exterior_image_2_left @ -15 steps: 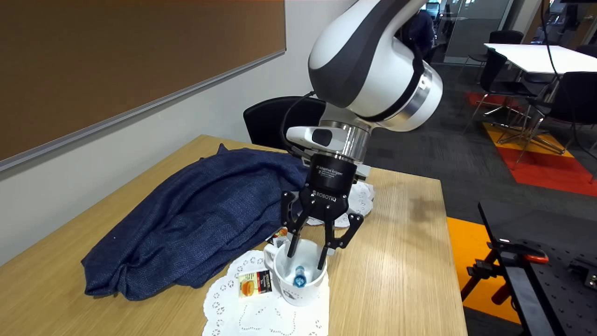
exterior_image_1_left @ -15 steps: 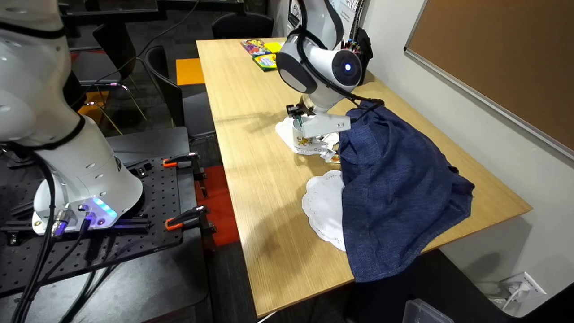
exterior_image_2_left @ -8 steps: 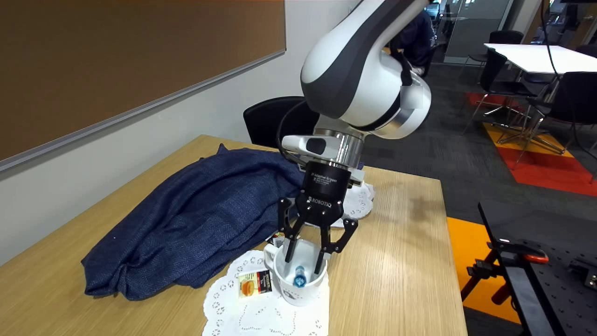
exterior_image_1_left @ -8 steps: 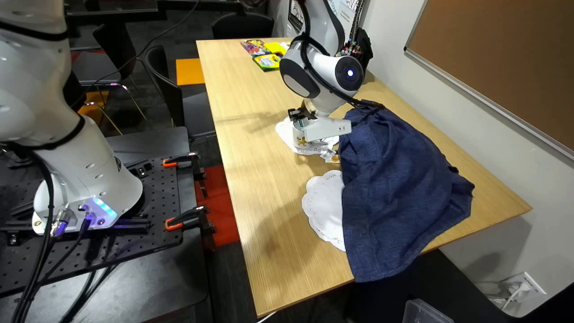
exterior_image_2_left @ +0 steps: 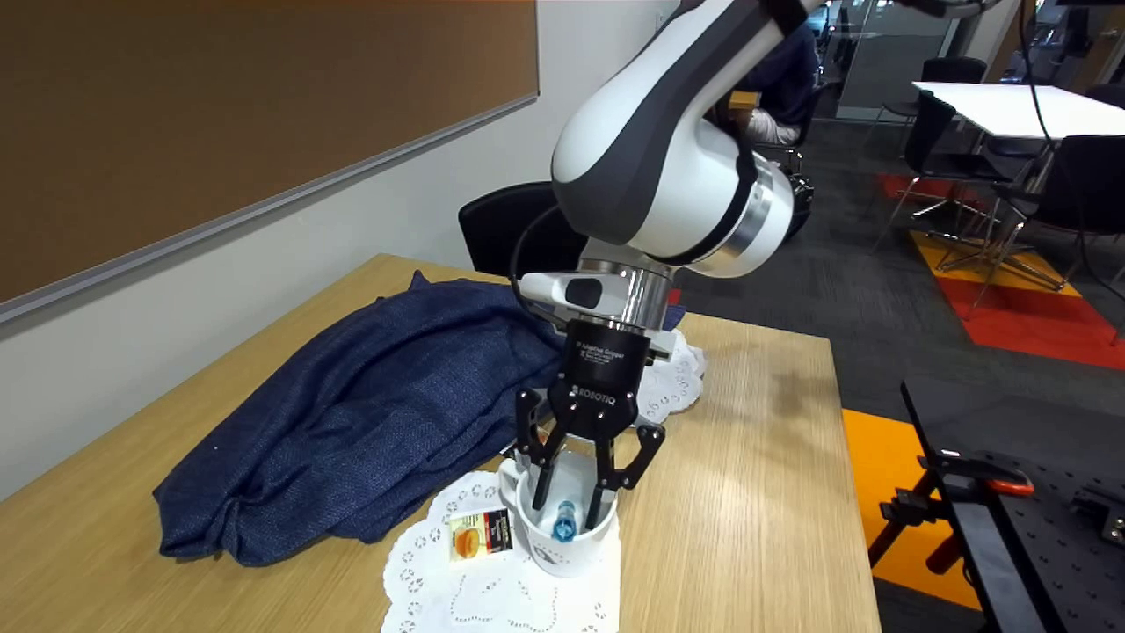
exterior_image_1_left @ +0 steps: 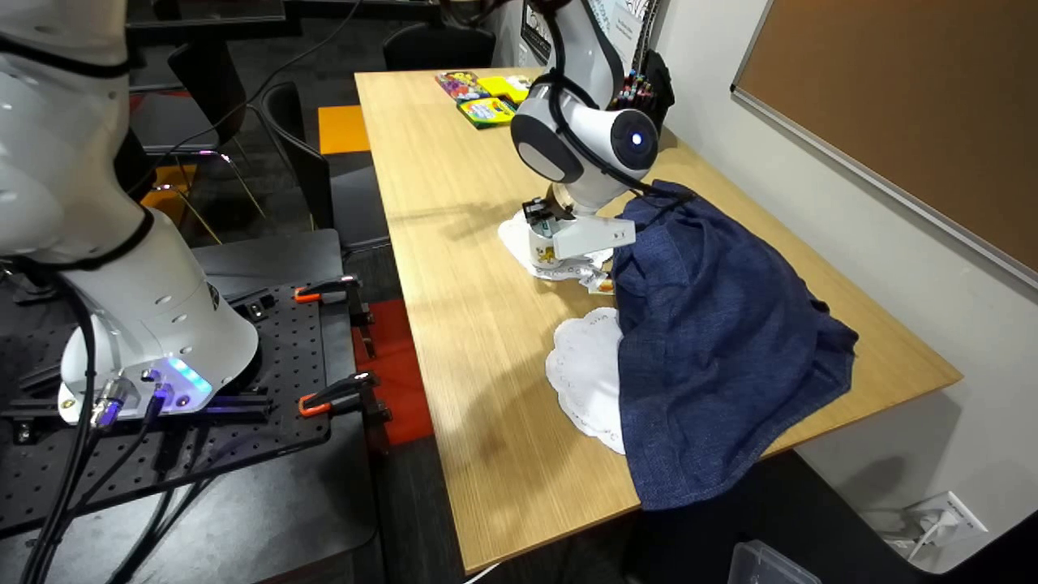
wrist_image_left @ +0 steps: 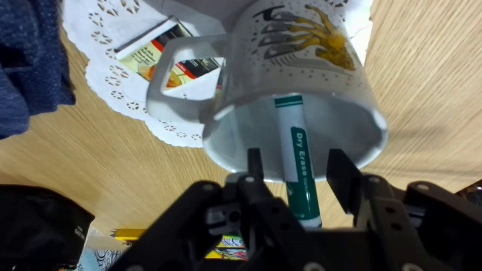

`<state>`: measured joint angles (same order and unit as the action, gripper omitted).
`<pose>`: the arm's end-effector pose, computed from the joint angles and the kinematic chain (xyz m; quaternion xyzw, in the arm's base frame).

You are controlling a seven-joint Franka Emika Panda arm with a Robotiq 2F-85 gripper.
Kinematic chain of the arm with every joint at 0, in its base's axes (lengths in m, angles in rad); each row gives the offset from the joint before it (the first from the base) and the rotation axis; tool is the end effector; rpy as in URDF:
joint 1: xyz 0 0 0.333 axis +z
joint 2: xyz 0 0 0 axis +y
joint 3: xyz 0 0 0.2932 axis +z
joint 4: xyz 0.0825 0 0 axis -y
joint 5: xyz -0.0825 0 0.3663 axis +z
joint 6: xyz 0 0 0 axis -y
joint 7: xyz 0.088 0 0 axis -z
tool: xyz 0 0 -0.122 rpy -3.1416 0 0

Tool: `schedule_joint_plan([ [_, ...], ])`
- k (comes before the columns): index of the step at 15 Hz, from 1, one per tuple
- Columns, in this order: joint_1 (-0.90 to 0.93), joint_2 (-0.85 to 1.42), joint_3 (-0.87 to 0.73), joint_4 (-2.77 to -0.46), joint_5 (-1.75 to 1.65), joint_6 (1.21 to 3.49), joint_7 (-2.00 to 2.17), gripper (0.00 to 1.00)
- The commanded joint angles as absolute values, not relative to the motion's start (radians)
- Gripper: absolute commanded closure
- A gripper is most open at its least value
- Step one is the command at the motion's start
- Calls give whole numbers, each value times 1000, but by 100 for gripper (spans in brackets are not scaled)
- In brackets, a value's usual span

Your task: Remove the marker from the mug and put it on the table

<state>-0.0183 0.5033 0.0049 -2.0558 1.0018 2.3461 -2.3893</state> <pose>0.5544 0.0142 0.1582 -0.6696 -0.6701 -0.2519 0.1979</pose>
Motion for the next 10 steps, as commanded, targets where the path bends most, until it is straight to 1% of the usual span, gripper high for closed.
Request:
schedule_joint_plan([
  [1,-34,526,32,-2024,979,2362,-2379,72],
  [5,-34,527,38,-2020,971,2364,-2376,100],
  [6,-35,514,38,-2029,974,2369,-2375,96],
  [7,-37,502,38,-2039,977,2369,-2378,95],
  [10,-46,439,40,-2093,995,2370,-2392,95],
])
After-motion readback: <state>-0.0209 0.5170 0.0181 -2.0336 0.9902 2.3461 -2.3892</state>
